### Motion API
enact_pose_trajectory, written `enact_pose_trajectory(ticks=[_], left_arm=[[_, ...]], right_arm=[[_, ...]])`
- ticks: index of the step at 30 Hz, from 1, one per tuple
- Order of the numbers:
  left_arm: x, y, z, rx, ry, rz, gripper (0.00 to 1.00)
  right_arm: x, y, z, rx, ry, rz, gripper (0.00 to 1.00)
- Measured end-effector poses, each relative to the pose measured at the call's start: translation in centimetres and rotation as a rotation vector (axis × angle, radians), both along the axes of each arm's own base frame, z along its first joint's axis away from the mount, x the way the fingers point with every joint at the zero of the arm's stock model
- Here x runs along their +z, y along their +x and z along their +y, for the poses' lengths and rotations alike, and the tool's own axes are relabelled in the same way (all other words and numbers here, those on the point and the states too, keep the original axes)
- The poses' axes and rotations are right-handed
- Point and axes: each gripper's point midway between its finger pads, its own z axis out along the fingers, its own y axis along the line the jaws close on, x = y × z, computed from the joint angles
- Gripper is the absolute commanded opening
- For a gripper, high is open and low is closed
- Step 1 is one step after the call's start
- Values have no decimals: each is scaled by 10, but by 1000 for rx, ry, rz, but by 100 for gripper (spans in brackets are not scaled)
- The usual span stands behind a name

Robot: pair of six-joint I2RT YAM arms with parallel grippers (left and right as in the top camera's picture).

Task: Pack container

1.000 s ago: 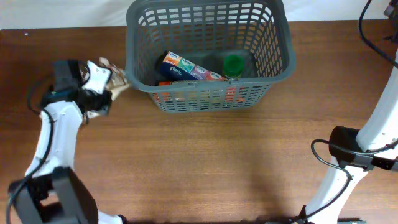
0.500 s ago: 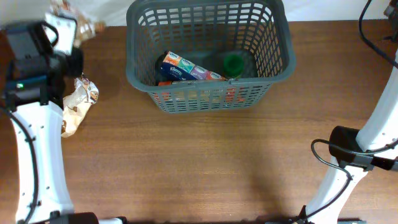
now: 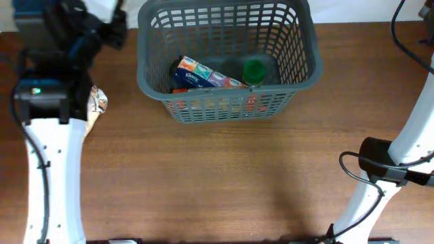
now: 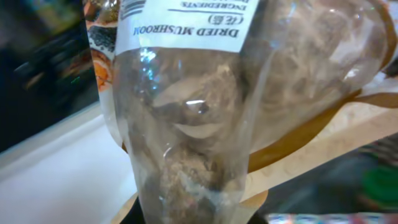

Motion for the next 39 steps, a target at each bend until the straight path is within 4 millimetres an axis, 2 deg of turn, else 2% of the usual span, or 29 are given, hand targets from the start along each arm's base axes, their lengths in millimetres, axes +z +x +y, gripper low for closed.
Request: enact_pose_trajectory(ticks=[5,12,18,23,24,25,27,39], left_arm=[[-21,3,-57,-206,18,31,2],[-87,20,-122,-392,36,155,1],[-142,37,-153,-453,58,246,2],[-179,48,-159,-459,62,317,2],[-182,50,-160,-459,62,325,34],[-186,51,-160,-460,65,329,60],[-188,51,-160,-460,65,334,99],[-192,49,-158,-445,51,369,99]], right_arm=[[0,0,0,0,0,0,99],[0,0,0,0,0,0,99],[0,0,0,0,0,0,99],[0,0,0,0,0,0,99],[0,0,0,0,0,0,99],[0,0,0,0,0,0,99],[0,0,0,0,0,0,99],[0,0,0,0,0,0,99]])
